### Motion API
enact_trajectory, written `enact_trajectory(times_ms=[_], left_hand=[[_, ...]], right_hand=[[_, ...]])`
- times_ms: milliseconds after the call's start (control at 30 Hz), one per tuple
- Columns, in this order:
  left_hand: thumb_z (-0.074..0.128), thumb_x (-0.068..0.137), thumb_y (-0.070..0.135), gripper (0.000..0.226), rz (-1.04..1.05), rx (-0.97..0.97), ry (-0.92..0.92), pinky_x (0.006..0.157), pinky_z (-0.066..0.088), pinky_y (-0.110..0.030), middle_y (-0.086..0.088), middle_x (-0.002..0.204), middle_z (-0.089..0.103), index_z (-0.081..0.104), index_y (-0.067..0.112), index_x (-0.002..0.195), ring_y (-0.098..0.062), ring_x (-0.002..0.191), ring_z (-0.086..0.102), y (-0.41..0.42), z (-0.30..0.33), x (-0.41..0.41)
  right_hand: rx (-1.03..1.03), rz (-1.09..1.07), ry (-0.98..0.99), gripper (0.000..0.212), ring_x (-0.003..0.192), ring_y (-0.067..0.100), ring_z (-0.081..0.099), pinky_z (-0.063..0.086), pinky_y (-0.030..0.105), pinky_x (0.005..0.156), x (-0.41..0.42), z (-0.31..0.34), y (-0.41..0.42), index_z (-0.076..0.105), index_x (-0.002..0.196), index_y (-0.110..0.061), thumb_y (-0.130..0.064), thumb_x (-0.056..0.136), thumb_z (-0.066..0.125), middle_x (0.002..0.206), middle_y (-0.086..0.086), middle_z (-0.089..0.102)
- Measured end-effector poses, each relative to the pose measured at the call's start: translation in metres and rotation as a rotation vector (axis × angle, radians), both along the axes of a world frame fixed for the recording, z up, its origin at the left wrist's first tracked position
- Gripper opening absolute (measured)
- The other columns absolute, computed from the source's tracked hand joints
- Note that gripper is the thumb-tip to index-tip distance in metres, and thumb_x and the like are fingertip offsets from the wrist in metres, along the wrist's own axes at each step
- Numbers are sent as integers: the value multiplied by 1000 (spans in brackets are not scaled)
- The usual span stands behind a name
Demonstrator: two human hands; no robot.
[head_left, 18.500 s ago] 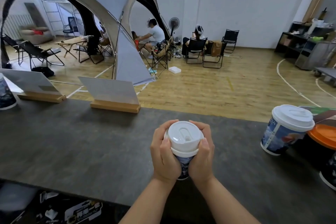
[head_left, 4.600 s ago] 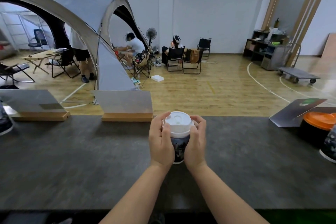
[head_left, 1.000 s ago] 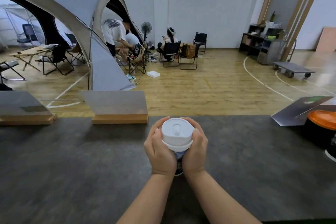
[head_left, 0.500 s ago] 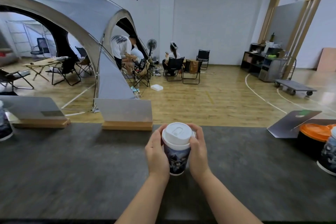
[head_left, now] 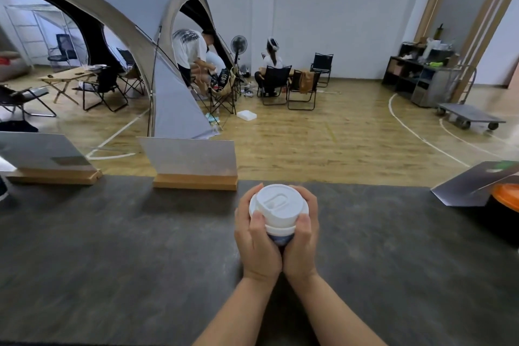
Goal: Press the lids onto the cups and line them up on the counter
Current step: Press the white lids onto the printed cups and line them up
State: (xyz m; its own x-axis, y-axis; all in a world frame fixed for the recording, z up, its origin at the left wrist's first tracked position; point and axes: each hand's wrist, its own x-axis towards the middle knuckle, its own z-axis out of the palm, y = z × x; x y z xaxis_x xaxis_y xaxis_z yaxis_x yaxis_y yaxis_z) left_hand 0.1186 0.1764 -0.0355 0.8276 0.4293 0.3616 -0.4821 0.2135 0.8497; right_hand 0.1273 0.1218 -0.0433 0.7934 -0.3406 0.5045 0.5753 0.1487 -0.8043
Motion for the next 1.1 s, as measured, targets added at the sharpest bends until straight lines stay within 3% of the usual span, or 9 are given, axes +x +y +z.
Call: enact_trajectory(times_ms=[67, 200, 433, 533, 600, 700, 800, 933, 1100], left_hand=[[40, 84, 42, 40, 32, 16, -5, 87, 52, -57, -11, 114, 65, 64, 26, 111, -29, 106, 63, 0, -3, 3], [41, 85, 42, 40, 57, 35, -16, 89, 49, -62, -14, 116, 63, 64, 23, 111, -31, 108, 62, 0, -6, 8], [38, 82, 42, 51, -25, 43, -23, 85, 53, -54, -13, 108, 68, 62, 7, 110, -29, 101, 65, 2, 0, 11], [37, 83, 43, 50, -96, 85, -28, 82, 54, -43, -10, 104, 71, 65, 9, 108, -24, 98, 67, 8, 6, 11], [38, 83, 45, 51, -129, 85, 4, 85, 54, -42, -7, 106, 71, 65, 15, 113, -23, 102, 67, 13, 7, 12], [40, 90, 41, 40, -110, 40, -8, 90, 51, -47, -7, 112, 68, 63, 22, 117, -26, 105, 64, 15, 8, 10], [37, 98, 34, 36, -121, -17, -11, 94, 50, -50, -12, 110, 69, 64, 16, 113, -31, 105, 65, 7, 10, 2], [39, 91, 48, 42, -75, -20, -2, 90, 53, -36, -4, 111, 70, 63, 22, 113, -20, 105, 66, -4, 9, -3], [34, 90, 44, 43, 24, 29, -18, 85, 54, -36, 0, 106, 71, 63, 19, 109, -18, 100, 67, -7, 7, 1]], right_hand=[[4, 2, -10, 42, 95, 37, 64, 53, 56, 78, 1, 0, 0, 56, 112, -11, -39, 85, 40, 105, 15, 66], [-1, -7, -28, 40, 93, 32, 65, 54, 45, 76, 3, 2, -1, 56, 110, -12, -37, 84, 39, 104, 11, 67], [-43, -27, 4, 40, 92, 18, 66, 53, 33, 76, 3, 3, -1, 55, 112, -17, -41, 85, 38, 104, -1, 68], [-58, -32, 26, 40, 92, 9, 64, 51, 24, 76, -2, 6, 0, 53, 113, -20, -43, 82, 39, 104, -13, 67], [-54, -33, 44, 39, 95, 9, 63, 51, 26, 79, -6, 7, -1, 53, 112, -24, -44, 81, 41, 104, -16, 66], [-21, -9, 90, 26, 96, 19, 63, 51, 44, 83, -6, 8, -9, 56, 104, -33, -37, 83, 42, 99, -9, 67], [18, 2, 114, 24, 90, 21, 63, 50, 48, 79, -3, 11, -12, 58, 94, -36, -26, 88, 37, 92, -6, 67], [71, 23, 75, 29, 97, 32, 64, 53, 52, 83, -1, 6, -2, 57, 104, -24, -37, 88, 37, 103, 9, 66], [38, -27, -18, 36, 92, 18, 65, 53, 33, 78, -1, 5, -1, 53, 106, -15, -38, 90, 31, 102, -2, 67]])
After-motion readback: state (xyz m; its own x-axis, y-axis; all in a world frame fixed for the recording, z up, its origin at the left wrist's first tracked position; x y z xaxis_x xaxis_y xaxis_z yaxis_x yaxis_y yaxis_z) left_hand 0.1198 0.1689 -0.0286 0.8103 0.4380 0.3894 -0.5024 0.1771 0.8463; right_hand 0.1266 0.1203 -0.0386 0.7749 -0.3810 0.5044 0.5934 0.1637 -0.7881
